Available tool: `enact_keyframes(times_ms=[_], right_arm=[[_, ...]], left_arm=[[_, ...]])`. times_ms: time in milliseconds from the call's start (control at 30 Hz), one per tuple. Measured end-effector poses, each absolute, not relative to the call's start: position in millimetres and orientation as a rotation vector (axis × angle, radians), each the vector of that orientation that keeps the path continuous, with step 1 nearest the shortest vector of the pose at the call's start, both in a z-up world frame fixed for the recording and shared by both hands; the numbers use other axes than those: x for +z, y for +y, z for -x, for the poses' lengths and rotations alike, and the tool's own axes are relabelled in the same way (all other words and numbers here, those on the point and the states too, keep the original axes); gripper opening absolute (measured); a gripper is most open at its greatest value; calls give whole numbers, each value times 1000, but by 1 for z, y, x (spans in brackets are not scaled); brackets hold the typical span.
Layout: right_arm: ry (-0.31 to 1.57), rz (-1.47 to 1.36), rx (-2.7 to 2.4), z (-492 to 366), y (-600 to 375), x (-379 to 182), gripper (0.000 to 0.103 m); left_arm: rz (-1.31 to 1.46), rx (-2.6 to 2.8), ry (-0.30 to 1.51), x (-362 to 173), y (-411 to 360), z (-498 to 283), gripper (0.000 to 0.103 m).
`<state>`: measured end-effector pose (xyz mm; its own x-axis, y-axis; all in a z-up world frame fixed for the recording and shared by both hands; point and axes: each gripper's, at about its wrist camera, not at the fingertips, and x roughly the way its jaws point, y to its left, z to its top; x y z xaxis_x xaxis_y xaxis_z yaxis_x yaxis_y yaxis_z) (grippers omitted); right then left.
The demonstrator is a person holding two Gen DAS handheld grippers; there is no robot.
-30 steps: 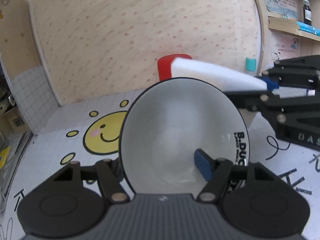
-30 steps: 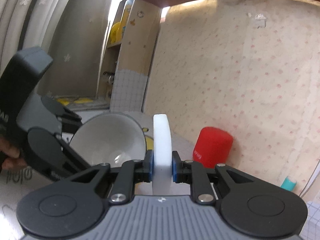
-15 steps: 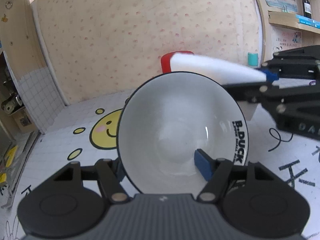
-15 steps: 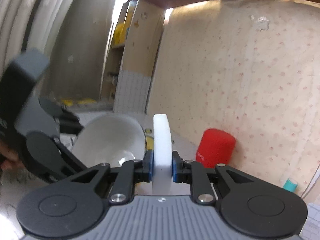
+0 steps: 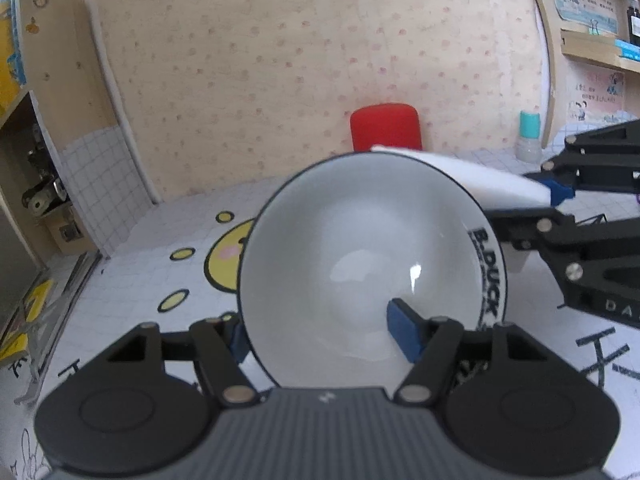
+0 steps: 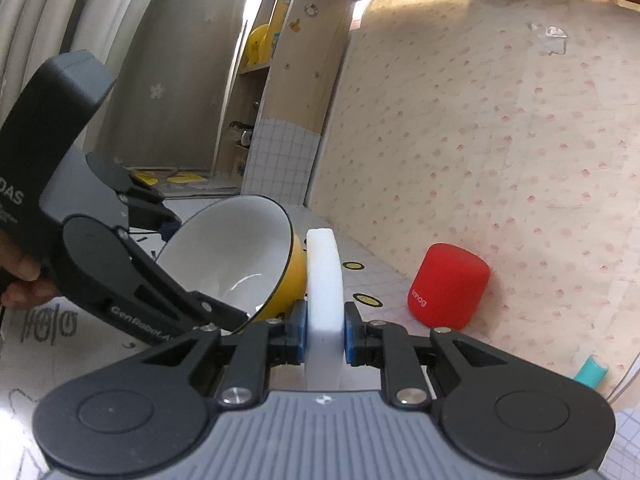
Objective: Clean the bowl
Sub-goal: 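Wipe the sponge across the bowl interior with the right tool while the left tool tilts it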
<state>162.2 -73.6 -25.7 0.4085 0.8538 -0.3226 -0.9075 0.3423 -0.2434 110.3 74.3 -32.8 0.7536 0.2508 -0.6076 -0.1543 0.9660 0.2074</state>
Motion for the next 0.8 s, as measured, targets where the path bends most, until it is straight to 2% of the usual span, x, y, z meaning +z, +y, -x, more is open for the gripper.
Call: enact_keyframes(times_ms=[167, 500, 800], right_arm=[[107, 305, 1186, -164, -83, -17, 17], [160, 405, 1166, -162, -69, -25, 17], [102, 301, 1220, -160, -78, -16, 18]], left_arm=[[-149, 227, 685, -35, 74, -107, 65], [-130, 246, 684, -37, 79, -101, 66], [-138, 257, 681, -40, 78, -97, 65]])
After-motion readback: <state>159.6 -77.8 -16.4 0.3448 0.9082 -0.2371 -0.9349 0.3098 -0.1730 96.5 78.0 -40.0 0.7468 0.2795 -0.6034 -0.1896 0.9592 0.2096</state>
